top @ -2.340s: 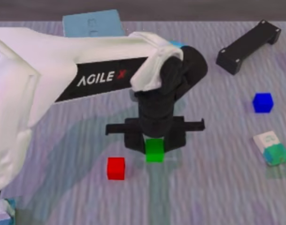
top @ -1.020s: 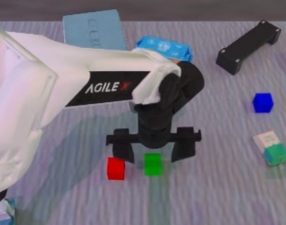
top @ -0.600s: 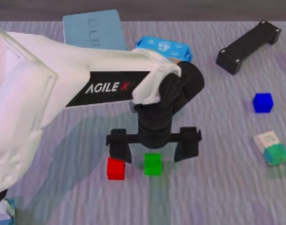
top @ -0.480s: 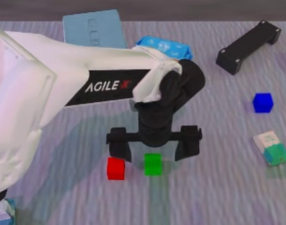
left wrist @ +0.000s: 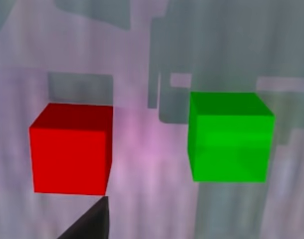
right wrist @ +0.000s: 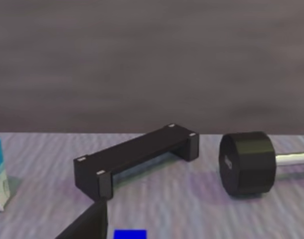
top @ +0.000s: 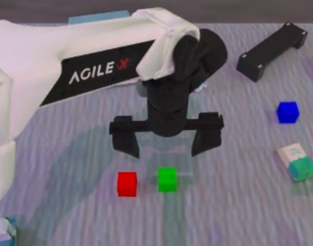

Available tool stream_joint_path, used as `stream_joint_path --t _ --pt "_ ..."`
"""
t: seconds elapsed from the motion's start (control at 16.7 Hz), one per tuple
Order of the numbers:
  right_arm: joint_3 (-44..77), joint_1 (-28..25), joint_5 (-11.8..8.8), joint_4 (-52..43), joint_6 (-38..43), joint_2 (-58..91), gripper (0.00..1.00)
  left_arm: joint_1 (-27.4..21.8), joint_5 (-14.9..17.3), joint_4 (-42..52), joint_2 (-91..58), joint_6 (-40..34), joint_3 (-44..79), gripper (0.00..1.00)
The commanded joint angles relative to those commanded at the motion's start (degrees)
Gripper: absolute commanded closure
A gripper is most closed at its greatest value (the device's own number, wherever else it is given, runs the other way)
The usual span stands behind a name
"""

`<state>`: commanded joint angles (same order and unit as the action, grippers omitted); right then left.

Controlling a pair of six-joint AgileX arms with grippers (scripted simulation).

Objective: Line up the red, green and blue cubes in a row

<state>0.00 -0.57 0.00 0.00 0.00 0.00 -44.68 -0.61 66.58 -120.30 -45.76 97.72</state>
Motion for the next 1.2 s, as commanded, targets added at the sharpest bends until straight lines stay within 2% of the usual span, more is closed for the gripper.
stream_joint_path --t 0.3,0.48,0.78,1.2 --pt "0.58 -0.08 -0.04 -0.4 0.05 0.58 0.0 -0.04 -0.04 -0.49 0.32 0.06 -0.63 0.0" --pt "5.9 -0.59 -0.21 -4.01 0.51 5.93 0.0 2.64 -0.37 -3.68 5.54 0.64 -5.38 0.0" --pt "25.88 -1.69 -0.12 -16.4 1.85 27.0 0.0 11.84 -0.91 -14.36 25.86 3.75 -22.12 0.0" --pt "63.8 -3.78 0.38 -40.87 3.78 75.56 0.0 28.53 -1.07 -35.48 68.99 16.66 -57.47 0.0"
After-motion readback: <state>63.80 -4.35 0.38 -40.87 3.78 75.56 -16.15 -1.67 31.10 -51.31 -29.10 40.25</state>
